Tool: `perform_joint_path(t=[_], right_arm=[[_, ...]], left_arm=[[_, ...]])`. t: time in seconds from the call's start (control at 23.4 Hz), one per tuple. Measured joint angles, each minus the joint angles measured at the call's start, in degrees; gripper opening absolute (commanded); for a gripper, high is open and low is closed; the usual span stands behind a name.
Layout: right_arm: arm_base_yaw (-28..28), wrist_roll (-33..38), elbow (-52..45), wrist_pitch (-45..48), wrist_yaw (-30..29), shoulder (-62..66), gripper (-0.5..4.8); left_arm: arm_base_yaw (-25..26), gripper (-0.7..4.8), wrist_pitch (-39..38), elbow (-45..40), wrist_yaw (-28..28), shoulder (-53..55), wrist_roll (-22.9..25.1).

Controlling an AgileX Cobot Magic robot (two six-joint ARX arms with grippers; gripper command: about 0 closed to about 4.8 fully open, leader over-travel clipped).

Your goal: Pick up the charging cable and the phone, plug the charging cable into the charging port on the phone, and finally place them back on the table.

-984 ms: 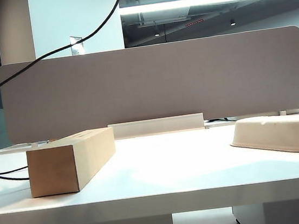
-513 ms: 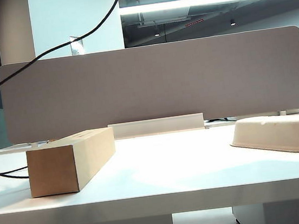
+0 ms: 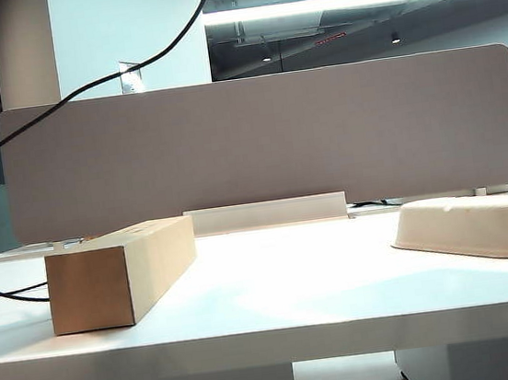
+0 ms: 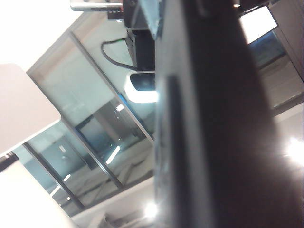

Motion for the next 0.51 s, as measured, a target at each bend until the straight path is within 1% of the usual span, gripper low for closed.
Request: perform_joint_path(t=[0.17,0.3,0.51], right_arm=[[0.0,0.0,0.0,0.9,0.0,0.2,-0.05],[0.0,0.0,0.0,5.4,0.0,0.1,-0.05],[0.0,0.0,0.0,5.4,0.0,0.6,-0.05]], left_arm=[[0.2,-0.06,0.2,0.0,0.0,0.0,-0.5],[0.9,-0.06,1.4,0.0,0.2,0.0,-1.1],[0.7,-0.06,5.8,0.0,0.2,0.0,-5.2]])
